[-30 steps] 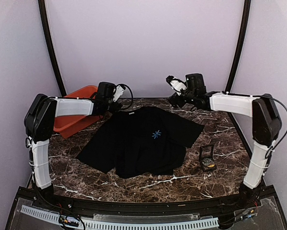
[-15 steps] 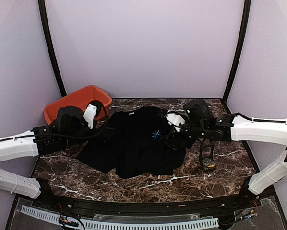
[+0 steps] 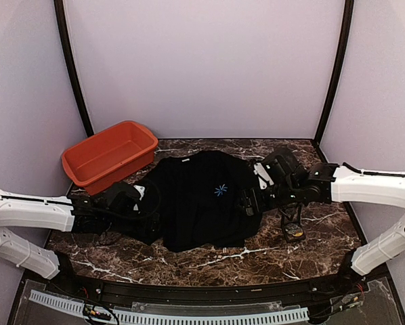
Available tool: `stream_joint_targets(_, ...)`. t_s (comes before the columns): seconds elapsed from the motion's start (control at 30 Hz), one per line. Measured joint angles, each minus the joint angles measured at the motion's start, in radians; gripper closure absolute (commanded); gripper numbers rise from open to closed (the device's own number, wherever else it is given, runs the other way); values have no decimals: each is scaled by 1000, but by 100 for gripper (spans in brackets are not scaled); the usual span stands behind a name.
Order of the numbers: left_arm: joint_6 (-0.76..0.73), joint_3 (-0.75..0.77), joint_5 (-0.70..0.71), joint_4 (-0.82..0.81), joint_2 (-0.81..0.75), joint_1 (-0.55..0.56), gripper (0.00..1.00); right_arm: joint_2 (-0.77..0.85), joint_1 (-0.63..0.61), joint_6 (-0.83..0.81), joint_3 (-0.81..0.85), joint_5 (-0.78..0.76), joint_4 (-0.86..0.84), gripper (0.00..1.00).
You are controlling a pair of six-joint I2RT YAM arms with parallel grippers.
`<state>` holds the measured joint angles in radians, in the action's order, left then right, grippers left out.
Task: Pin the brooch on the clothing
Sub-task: Smooth out the flattened clothing at the center of the board.
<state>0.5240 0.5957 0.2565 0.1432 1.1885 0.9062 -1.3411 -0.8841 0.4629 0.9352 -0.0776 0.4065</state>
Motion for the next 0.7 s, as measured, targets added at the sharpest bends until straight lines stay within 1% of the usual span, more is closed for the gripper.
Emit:
stream_joint_targets(0.07,32,0,-18,-16,45,8,7,-5,0,49,0,2,24,15)
stream_joint_targets(0.17,74,-4,-56,-48,87,13,8,-5,-2,117,-5,16,47,15)
stream_joint_targets(0.43,143,-6,-127,-95,102,30,7,6,-25,244,-104,83,63,15)
stream_joint_targets(0.53,153,-7,-138,-90,70,44,6,-1,-39,274,-134,119,60,15)
stream_joint_targets(0.7,161,-7,-150,-82,-50,55,5,-51,-65,309,-142,151,27,14)
